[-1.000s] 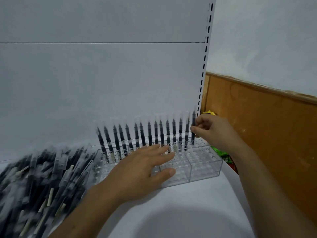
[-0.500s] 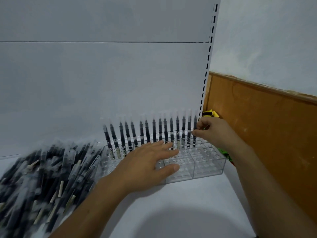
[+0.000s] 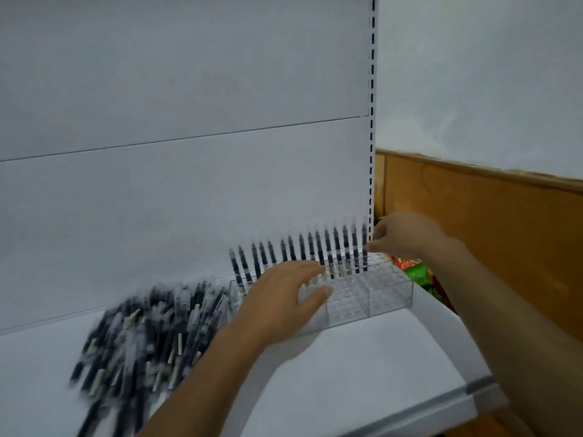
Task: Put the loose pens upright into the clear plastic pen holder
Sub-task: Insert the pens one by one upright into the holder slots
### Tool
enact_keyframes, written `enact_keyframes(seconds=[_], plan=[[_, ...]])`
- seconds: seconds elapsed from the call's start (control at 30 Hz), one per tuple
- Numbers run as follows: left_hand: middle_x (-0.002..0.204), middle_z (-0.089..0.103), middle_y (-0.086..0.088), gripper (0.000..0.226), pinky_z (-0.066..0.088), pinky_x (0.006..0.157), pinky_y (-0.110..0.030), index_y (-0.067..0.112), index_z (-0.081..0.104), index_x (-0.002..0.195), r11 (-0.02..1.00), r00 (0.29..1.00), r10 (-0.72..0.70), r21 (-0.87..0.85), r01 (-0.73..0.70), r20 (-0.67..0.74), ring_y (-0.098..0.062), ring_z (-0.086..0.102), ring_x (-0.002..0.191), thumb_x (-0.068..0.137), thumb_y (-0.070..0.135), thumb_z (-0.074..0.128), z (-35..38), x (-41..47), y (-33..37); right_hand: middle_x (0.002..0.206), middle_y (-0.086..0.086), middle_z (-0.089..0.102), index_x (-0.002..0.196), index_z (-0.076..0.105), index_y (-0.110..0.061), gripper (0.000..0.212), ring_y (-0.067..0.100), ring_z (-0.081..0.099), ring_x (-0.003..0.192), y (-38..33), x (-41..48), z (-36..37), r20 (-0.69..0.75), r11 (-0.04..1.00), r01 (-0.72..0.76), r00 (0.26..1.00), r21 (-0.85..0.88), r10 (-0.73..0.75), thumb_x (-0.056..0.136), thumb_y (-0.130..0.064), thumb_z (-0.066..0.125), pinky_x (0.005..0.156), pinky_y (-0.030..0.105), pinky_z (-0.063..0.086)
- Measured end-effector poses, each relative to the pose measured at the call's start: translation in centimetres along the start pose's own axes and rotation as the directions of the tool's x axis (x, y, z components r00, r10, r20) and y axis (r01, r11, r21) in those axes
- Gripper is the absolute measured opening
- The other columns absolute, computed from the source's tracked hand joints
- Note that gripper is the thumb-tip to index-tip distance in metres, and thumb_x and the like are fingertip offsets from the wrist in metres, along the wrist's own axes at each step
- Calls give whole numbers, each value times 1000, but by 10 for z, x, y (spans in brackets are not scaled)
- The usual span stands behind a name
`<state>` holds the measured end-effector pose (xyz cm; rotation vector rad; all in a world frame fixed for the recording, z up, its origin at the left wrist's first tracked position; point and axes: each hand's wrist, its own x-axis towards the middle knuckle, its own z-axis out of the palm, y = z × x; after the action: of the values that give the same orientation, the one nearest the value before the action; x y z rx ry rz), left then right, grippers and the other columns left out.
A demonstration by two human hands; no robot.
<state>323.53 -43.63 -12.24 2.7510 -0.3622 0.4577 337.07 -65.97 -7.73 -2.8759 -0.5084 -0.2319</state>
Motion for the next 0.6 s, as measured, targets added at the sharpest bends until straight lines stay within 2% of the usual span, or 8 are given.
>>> enact_keyframes(seconds=[0.1, 0.2, 0.27, 0.37, 0.47, 0.53, 0.6], plan=[[135, 55, 20, 41, 35, 104, -26, 38, 56, 131, 994, 983, -113, -16, 112, -145, -1, 47, 124, 95, 54, 47, -28, -26, -20, 92, -9, 71, 89, 68, -32, 24, 7, 59, 76, -37, -15, -12, -30, 996, 86, 996, -1, -86, 89, -54, 60, 56, 22, 43], [126, 61, 19, 30, 38, 92, -20, 36, 64, 121, 957, 917, -290, -89, 276, -273, -4, 54, 116, 95, 47, 52, -50, -60, -50, 96, -10, 70, 95, 69, -34, 24, 10, 61, 82, -98, -31, -8, -6, 970, 228, 974, 83, -229, 89, -55, 59, 70, 27, 49], [125, 62, 16, 29, 39, 90, -20, 35, 65, 119, 910, 857, -414, -164, 381, -308, -5, 56, 111, 94, 45, 54, -59, -86, -70, 102, -11, 70, 104, 69, -33, 27, 11, 61, 87, -144, -42, 4, 27, 932, 340, 938, 127, -346, 91, -54, 57, 75, 28, 48], [131, 59, 12, 32, 37, 90, -21, 34, 63, 122, 826, 758, -562, -172, 537, -333, -8, 55, 115, 93, 46, 55, -70, -128, -103, 124, -5, 63, 127, 60, -29, 42, 18, 60, 105, -211, -57, 33, 116, 854, 498, 849, 151, -516, 94, -54, 53, 91, 35, 50], [140, 53, 8, 45, 39, 98, -27, 30, 55, 134, 736, 683, -672, -156, 659, -288, -13, 49, 126, 93, 51, 52, -76, -166, -135, 148, 2, 43, 145, 42, -28, 62, 26, 42, 131, -260, -66, 64, 162, 793, 590, 776, 151, -609, 93, -61, 49, 106, 45, 40], [146, 48, 8, 54, 37, 103, -28, 30, 49, 139, 712, 676, -702, -194, 674, -226, -10, 45, 130, 92, 55, 51, -76, -185, -148, 160, 2, 23, 153, 26, -31, 73, 27, 22, 146, -281, -66, 81, 199, 777, 609, 751, 159, -629, 92, -68, 42, 117, 48, 26], [150, 41, 12, 59, 33, 104, -25, 34, 42, 143, 689, 670, -723, -251, 680, -169, -5, 40, 131, 90, 61, 49, -74, -197, -154, 164, 0, 9, 154, 17, -35, 76, 26, 8, 150, -293, -64, 96, 249, 781, 602, 741, 164, -624, 91, -73, 35, 119, 48, 15]])
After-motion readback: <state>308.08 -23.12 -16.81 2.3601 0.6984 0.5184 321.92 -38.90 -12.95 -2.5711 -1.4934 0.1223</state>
